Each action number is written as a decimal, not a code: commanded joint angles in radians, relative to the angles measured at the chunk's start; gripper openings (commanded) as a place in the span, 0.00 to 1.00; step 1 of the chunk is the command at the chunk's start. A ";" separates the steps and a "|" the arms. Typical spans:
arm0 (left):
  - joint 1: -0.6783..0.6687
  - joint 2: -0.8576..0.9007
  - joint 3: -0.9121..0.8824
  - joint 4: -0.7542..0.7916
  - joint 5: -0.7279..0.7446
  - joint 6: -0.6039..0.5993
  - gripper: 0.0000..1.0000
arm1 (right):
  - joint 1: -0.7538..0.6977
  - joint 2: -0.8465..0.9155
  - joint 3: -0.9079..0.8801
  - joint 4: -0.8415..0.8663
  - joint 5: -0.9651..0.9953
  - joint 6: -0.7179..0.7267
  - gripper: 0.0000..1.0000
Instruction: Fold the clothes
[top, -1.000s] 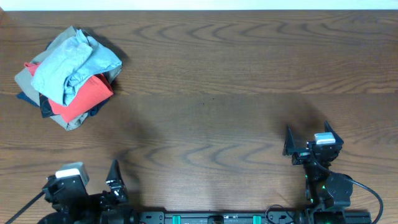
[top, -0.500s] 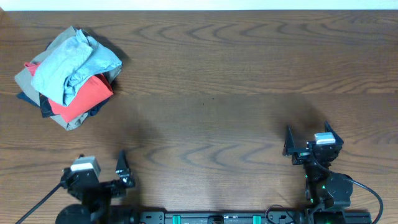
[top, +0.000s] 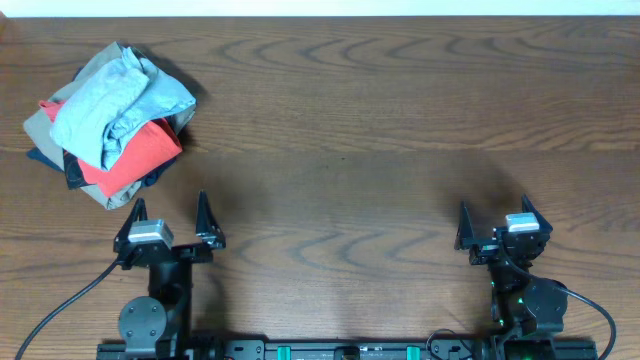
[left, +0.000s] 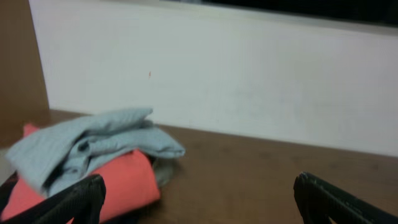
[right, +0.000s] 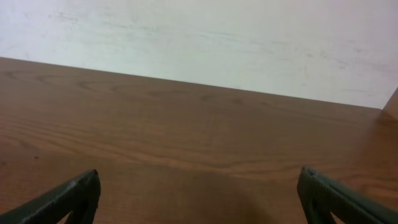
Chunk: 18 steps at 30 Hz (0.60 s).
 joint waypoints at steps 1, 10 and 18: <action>-0.004 -0.008 -0.082 0.117 -0.005 0.009 0.98 | 0.010 -0.006 -0.001 -0.004 0.002 -0.013 0.99; -0.017 -0.009 -0.187 0.264 -0.009 0.059 0.98 | 0.010 -0.006 -0.001 -0.004 0.002 -0.013 0.99; -0.016 -0.009 -0.187 0.132 0.021 0.051 0.98 | 0.010 -0.006 -0.001 -0.004 0.002 -0.013 0.99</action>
